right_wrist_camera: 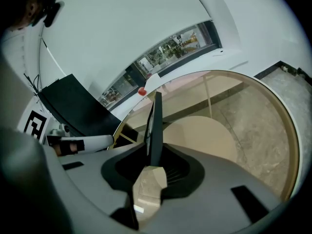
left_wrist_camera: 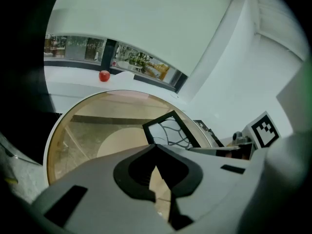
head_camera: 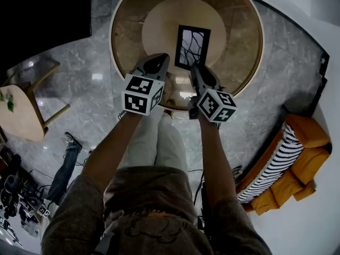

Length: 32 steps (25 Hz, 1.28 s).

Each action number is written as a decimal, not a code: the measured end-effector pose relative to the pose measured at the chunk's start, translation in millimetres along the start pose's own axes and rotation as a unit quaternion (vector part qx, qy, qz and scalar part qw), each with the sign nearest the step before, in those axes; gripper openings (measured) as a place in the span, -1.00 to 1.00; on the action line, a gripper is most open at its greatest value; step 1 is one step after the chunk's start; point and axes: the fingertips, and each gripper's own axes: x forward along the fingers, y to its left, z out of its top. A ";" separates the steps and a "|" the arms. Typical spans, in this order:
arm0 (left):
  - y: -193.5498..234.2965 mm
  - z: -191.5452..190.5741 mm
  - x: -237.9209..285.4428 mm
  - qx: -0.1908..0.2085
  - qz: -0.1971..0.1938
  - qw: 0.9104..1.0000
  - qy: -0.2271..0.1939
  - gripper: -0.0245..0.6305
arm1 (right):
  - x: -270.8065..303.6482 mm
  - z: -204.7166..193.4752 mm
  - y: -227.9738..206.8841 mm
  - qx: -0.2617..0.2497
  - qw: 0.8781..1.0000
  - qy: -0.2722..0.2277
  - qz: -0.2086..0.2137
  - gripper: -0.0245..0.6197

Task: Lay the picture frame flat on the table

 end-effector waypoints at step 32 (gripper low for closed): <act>-5.2 -11.3 16.2 -0.003 -0.010 1.000 0.026 -0.88 | 14.0 -26.5 -38.0 -0.032 0.996 0.034 -0.074 -0.42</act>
